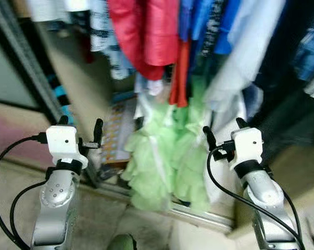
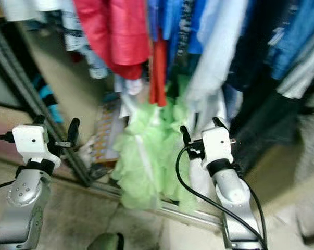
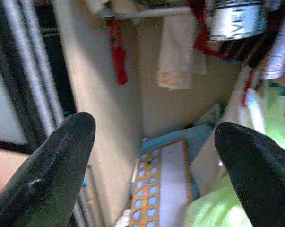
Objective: Clean up the room
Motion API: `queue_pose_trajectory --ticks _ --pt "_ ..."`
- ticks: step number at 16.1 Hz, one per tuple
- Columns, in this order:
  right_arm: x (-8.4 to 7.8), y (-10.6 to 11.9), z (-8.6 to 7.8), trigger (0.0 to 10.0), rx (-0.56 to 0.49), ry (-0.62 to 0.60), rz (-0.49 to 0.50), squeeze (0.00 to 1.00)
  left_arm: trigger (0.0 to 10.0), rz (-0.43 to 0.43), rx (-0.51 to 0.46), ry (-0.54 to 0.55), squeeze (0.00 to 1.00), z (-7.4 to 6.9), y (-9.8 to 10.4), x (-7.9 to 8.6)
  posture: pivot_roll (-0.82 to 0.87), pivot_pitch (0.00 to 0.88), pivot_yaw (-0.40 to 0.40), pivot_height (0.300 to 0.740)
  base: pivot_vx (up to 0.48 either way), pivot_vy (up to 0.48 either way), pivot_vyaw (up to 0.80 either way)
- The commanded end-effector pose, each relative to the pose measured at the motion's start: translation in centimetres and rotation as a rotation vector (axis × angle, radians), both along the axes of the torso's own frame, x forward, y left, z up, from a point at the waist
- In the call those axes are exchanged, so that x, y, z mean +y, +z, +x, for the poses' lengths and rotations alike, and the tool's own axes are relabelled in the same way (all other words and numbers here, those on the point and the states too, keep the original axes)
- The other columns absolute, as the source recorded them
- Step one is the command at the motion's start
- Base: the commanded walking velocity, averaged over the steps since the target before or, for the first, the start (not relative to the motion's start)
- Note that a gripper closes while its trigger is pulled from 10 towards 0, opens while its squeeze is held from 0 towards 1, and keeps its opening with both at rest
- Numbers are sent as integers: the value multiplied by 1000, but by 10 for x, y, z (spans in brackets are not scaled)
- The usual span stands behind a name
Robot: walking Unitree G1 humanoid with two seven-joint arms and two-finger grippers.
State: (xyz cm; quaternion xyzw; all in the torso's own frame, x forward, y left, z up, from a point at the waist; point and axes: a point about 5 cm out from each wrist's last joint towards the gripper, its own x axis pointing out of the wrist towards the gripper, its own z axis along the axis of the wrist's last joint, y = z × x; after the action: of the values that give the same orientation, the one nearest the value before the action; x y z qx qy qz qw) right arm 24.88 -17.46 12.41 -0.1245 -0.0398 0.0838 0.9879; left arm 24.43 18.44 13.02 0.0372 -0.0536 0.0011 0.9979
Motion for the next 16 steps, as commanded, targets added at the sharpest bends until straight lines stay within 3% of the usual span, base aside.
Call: queue_pose_trajectory --ticks 1,10,16 --pt "-2 -2 1 10000 5 -9 -4 0 10000 9 -2 -2 0 1 2 0 1 0 -8 740 0 0 0" --pt "-4 -2 2 10000 4 -25 -5 0 10000 4 7 -11 0 2 -1 -3 3 0 -16 740 0 0 0" --pt "-3 2 12 10000 23 65 -47 0 10000 -36 -3 76 0 -9 -4 -4 63 0 -124 740 0 0 0"
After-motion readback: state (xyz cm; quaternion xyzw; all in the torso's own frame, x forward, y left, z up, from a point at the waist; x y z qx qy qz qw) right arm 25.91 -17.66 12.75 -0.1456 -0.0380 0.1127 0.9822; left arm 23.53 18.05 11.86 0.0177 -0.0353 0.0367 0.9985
